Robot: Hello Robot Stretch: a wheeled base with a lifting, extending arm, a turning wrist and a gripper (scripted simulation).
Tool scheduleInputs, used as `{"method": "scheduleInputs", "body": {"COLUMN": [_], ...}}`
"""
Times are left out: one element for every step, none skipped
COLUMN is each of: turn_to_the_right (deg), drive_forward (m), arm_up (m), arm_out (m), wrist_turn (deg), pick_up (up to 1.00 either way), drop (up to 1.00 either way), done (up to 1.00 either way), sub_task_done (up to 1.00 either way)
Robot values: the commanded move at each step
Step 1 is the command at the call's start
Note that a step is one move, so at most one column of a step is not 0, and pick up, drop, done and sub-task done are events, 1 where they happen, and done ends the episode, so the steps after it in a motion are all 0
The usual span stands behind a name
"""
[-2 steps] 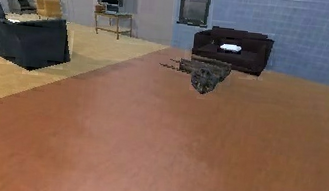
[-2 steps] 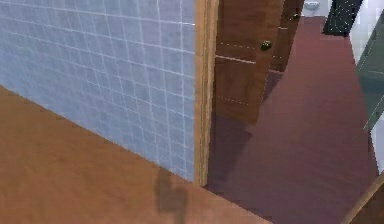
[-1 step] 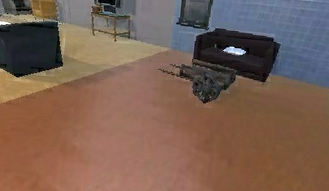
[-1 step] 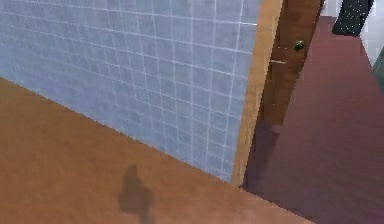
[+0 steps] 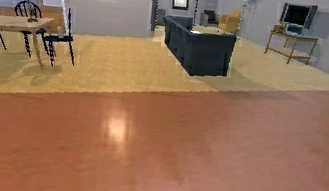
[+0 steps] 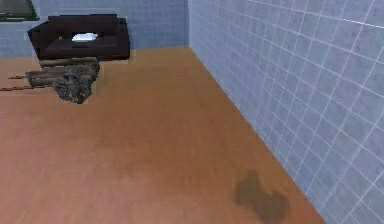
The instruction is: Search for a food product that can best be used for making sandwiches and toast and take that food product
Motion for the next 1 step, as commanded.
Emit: {"method": "scheduleInputs", "body": {"turn_to_the_right": [-15.0], "drive_forward": [0.0], "arm_up": [0.0], "arm_out": [0.0], "wrist_turn": [0.0], "pick_up": [0.0], "drop": [0.0], "done": [0.0], "sub_task_done": [0.0]}}
